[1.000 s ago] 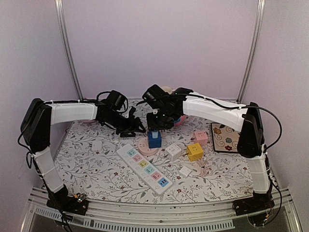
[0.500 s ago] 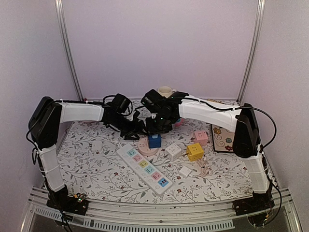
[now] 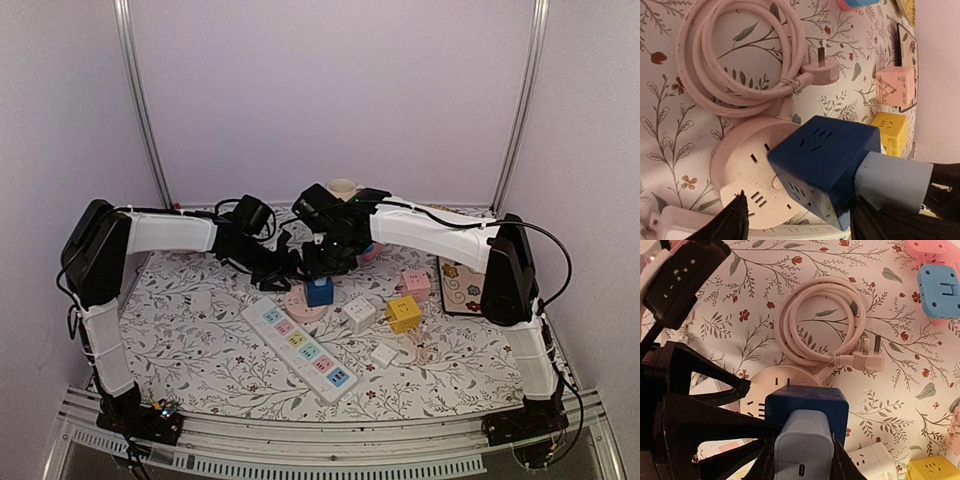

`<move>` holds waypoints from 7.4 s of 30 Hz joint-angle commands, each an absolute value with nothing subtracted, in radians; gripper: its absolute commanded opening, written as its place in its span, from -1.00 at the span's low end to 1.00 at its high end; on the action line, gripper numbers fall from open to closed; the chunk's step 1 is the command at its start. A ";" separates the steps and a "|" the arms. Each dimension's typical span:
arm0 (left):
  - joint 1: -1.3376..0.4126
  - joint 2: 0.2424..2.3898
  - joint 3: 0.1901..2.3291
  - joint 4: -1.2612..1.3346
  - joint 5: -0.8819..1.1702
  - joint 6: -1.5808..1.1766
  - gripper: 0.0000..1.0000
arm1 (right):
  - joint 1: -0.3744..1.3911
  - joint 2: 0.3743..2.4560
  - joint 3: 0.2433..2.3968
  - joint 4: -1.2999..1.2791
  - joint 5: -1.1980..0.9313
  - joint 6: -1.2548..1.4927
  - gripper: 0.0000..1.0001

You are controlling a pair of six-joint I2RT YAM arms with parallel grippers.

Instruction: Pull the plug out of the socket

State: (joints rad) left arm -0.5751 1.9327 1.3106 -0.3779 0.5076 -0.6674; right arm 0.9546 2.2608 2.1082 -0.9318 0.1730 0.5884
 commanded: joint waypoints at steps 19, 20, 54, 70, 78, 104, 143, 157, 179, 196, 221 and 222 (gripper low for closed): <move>-0.587 1.992 1.222 -0.484 0.288 -0.660 0.37 | 0.984 2.235 2.209 -0.904 0.259 0.533 -0.72; -0.587 1.993 1.219 -0.484 0.285 -0.659 0.37 | 0.985 2.231 2.209 -0.899 0.263 0.527 -0.71; -0.588 1.999 1.201 -0.502 0.235 -0.668 0.36 | 0.989 2.197 2.232 -0.915 0.232 0.494 -0.78; -0.588 2.006 1.209 -0.504 0.224 -0.675 0.37 | 1.006 2.206 2.299 -0.924 0.212 0.456 -0.78; -0.588 2.004 1.218 -0.511 0.224 -0.671 0.37 | 0.948 2.146 2.230 -0.944 0.209 0.487 -0.80; -0.638 1.823 1.592 -0.711 0.228 -0.576 0.40 | 0.627 2.061 1.680 -0.604 -0.164 0.550 -0.76; -0.576 1.693 1.429 -0.674 0.203 -0.581 0.41 | 0.549 2.022 1.638 -0.664 -0.127 0.539 0.51; -0.504 1.660 1.252 -0.545 0.272 -0.621 0.41 | 0.741 2.006 1.870 -0.850 0.048 0.541 0.97; -0.500 1.693 1.153 -0.464 0.328 -0.648 0.41 | 0.944 2.298 2.137 -0.965 0.196 0.544 0.96; -0.492 1.697 1.141 -0.440 0.372 -0.662 0.41 | 0.943 2.410 2.195 -0.964 0.165 0.514 0.30; -0.479 1.742 1.085 -0.233 0.587 -0.803 0.40 | 0.925 2.164 2.174 -0.830 0.094 0.602 -0.57; -0.477 1.739 1.085 -0.220 0.597 -0.814 0.39 | 0.924 2.158 2.164 -0.815 0.081 0.608 -0.57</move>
